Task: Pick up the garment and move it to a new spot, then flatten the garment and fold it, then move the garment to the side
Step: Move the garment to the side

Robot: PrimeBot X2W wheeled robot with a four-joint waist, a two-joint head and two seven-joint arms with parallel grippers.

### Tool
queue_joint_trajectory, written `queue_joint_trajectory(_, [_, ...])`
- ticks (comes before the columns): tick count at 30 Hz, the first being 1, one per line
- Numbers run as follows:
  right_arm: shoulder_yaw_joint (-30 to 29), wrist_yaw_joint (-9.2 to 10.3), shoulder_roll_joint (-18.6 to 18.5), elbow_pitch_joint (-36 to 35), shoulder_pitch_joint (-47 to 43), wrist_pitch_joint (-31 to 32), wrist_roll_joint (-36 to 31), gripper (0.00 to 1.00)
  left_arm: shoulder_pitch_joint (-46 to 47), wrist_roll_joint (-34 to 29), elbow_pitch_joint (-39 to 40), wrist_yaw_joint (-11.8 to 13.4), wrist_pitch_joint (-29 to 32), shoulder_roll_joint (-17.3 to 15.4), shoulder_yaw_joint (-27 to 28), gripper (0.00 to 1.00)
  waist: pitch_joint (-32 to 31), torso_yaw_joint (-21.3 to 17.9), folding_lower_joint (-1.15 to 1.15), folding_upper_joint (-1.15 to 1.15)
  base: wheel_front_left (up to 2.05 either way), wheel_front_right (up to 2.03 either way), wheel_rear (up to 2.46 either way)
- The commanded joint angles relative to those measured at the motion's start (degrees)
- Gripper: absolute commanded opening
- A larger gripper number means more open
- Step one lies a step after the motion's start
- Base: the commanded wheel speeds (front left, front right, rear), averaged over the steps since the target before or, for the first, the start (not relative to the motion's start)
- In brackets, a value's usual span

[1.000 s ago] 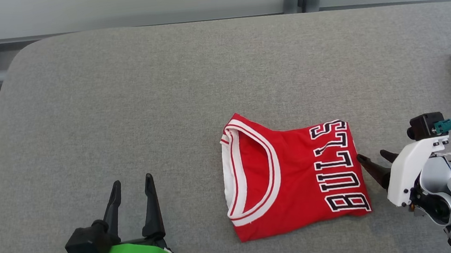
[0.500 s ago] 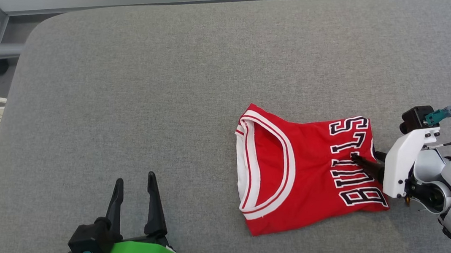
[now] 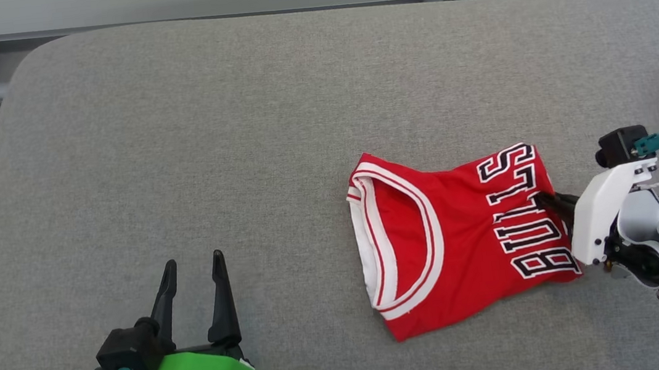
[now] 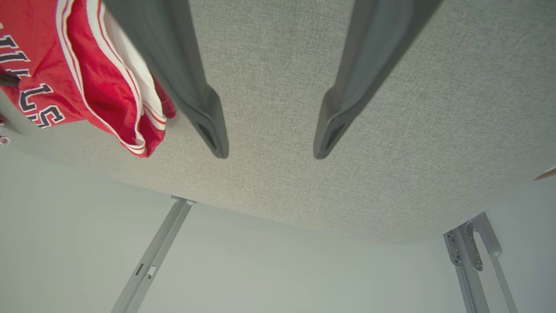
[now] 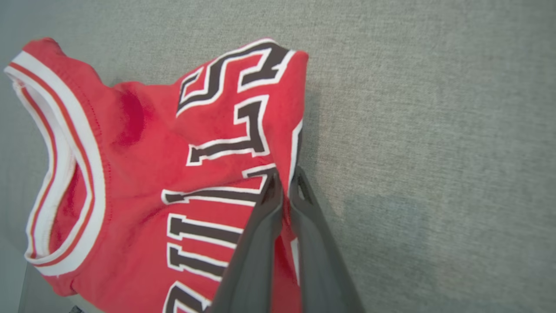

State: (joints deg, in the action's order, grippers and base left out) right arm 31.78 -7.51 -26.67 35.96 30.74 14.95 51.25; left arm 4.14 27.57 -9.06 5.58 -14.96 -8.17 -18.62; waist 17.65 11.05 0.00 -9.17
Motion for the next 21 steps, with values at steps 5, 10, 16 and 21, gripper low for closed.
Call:
queue_joint_trajectory(5, [-0.3,0.04,-2.8,-0.6,1.9,-0.6,-0.4,0.00,0.1,-0.7,0.7,0.0,-0.2,-0.6,0.0,1.00,-0.7,-3.9,0.00,0.00,0.00,0.00,0.00])
queue_joint_trajectory(10, [-1.0,0.04,-4.7,-0.9,3.8,-0.6,-1.2,0.00,0.7,-1.2,0.9,-0.2,-0.1,-0.8,-0.4,1.00,-0.9,-9.3,0.00,0.00,0.00,0.00,0.00])
queue_joint_trajectory(16, [-1.9,0.04,-5.7,-2.3,6.1,0.0,-2.6,0.00,1.9,-1.4,1.1,-0.3,0.0,-0.8,-0.9,1.00,-0.4,-17.4,0.00,0.00,0.00,0.00,0.00])
queue_joint_trajectory(21, [-3.2,0.04,-5.8,-2.7,7.3,0.2,-3.8,0.00,3.4,-1.9,1.3,-0.2,0.2,-1.0,-1.3,1.00,0.5,-22.6,0.00,0.00,0.00,0.00,0.00])
